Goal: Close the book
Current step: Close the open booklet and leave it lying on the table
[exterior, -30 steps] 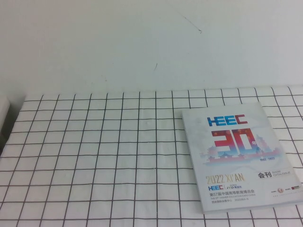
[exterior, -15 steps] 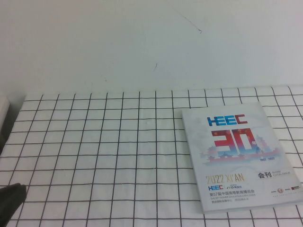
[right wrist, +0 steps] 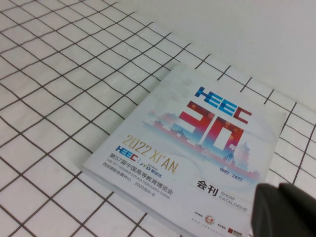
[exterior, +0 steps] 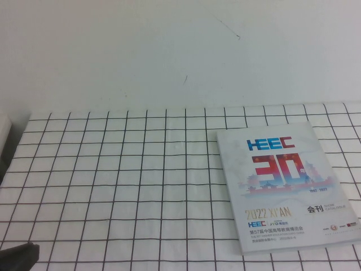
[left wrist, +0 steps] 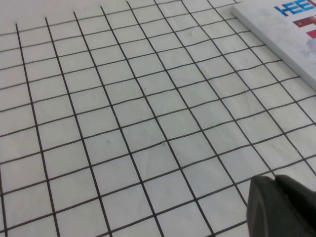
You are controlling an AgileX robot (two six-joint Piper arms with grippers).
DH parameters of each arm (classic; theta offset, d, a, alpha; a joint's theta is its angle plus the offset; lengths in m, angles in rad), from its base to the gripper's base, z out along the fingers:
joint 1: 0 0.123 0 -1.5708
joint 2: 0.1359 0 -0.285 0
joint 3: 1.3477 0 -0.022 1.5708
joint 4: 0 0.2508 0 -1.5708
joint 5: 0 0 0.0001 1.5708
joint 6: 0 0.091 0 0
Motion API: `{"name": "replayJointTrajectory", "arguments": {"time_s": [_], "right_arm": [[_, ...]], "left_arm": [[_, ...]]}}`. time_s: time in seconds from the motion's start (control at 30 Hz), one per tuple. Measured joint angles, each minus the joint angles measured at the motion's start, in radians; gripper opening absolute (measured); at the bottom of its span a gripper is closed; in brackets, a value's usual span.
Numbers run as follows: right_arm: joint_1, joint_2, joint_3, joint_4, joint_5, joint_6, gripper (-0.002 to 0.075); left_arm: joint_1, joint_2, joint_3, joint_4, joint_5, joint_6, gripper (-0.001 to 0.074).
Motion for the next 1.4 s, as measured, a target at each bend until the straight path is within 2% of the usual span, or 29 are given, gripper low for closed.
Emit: {"name": "replayJointTrajectory", "arguments": {"time_s": [0.23,0.37,0.47,0.67,0.8,0.9,1.07,1.4], "right_arm": [[0.0,0.0,0.0,0.0,0.0,0.0,-0.0003],[0.0,0.0,0.0,0.001,0.0,0.0,-0.0003],[0.0,0.0,0.0,0.002,0.0,0.0,-0.0003],[0.0,0.0,0.0,0.005,0.0,0.0,-0.0003],[0.0,0.0,0.0,0.007,0.0,0.0,-0.0003],[0.0,0.0,0.0,0.007,0.0,0.0,-0.0003],[0.0,0.0,0.0,0.008,0.0,0.0,-0.0003],[0.0,0.0,0.0,0.009,0.0,0.0,-0.0003]], "left_arm": [[0.0,-0.112,0.059,0.036,0.013,0.014,-0.0004],[0.023,-0.218,0.124,0.16,-0.002,-0.095,-0.0004],[0.083,-0.275,0.202,0.178,-0.065,-0.103,-0.0004],[0.255,-0.378,0.366,-0.02,-0.302,0.151,-0.0004],[0.371,-0.405,0.43,-0.085,-0.322,0.192,-0.0004],[0.417,-0.412,0.434,-0.109,-0.294,0.196,-0.0004],[0.427,-0.412,0.434,-0.181,-0.233,0.196,-0.0004],[0.427,-0.412,0.432,-0.195,-0.225,0.196,-0.0004]]}}
